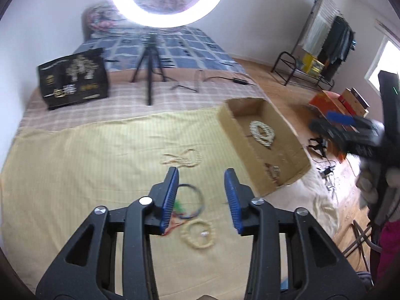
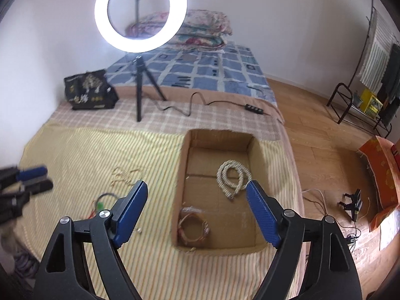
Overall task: Organize jewelry
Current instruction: 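Withdraw both tools from the box back over the remaining jewelry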
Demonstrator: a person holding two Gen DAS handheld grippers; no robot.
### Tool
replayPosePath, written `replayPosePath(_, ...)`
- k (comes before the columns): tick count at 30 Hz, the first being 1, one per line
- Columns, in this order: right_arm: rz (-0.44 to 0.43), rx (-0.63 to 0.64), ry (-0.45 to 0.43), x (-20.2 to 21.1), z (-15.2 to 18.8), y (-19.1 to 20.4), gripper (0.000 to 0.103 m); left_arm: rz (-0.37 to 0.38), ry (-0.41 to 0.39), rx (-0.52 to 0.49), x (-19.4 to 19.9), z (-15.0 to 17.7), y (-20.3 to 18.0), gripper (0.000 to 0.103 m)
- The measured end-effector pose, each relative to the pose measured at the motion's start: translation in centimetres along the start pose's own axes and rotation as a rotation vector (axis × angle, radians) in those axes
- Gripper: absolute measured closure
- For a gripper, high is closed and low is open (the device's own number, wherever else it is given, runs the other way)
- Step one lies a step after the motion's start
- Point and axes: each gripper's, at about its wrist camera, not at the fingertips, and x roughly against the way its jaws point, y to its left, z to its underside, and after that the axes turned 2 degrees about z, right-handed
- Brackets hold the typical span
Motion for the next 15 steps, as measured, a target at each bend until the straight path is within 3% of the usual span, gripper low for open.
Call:
replayPosePath(7, -0.091, 0.072, 0.037, 0.5, 3.9, 4.8, 0.022, -0.036, 0.023, 0.084, 0.8, 0.7, 5.4, 0.064)
replayPosePath(11, -0.125, 0.148, 0.018, 0.4, 6.4, 7.8, 0.022, -0.023, 0.045, 0.116, 0.1, 1.2, 6.9, 0.064)
replayPosePath(15, -0.119, 0.211, 0.052, -1.0, 8.1, 10.1, 0.022, -0.016, 0.078, 0.121, -1.3, 1.5, 7.3, 0.064)
